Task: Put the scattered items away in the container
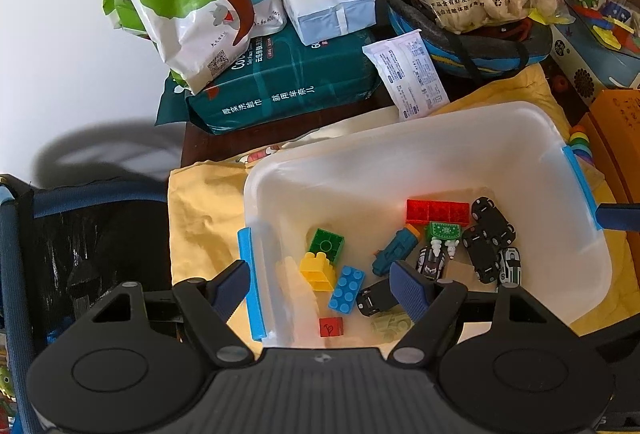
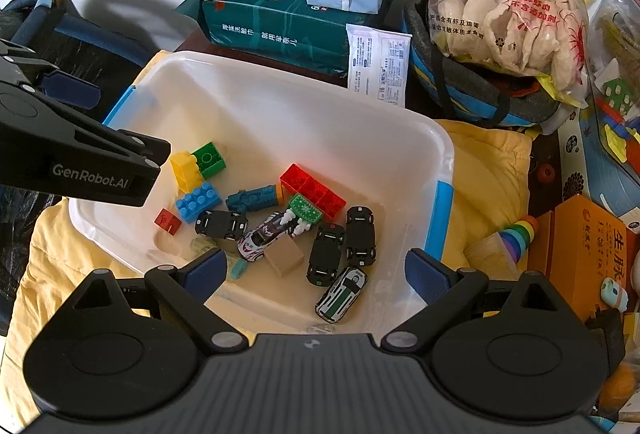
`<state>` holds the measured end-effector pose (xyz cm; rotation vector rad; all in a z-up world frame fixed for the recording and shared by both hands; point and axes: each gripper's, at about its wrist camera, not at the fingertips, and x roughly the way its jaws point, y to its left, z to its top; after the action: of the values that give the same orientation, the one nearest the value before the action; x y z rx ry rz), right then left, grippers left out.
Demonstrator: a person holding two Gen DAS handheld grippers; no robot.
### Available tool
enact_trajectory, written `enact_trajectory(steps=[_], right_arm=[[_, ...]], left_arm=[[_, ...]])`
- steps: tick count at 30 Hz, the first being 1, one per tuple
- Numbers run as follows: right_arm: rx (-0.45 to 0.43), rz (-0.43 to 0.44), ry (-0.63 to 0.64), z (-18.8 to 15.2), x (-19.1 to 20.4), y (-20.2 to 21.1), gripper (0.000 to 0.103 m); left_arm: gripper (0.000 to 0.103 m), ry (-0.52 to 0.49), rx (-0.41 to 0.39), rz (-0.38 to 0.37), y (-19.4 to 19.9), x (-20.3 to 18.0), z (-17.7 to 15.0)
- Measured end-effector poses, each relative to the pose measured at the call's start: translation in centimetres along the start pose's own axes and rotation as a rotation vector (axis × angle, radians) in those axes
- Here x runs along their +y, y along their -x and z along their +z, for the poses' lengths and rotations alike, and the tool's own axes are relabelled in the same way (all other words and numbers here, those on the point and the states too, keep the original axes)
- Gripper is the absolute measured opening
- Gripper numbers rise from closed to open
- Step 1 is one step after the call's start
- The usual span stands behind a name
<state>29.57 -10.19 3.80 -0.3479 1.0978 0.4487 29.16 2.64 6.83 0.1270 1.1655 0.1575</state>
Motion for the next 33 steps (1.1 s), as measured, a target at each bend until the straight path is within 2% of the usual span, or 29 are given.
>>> enact_trajectory(steps=[23,29,33], right_arm=[[-0.001,-0.010,0.002,-0.04,0.16,0.16,0.098],[0.001,-0.009,0.004,-0.22,0.30,-0.03,0.098],[-0.002,-0.008,0.003,-0.26,0.31,-0.03,0.098]], left_arm=[[0.080,0.008,-0.001,0.000,-0.01,-0.02,-0.41],[0.080,0.013,0.005,0.026,-0.31,0.08,-0.26],[0.080,0.020,0.003,0.000,-0.21,0.08,-0.18]])
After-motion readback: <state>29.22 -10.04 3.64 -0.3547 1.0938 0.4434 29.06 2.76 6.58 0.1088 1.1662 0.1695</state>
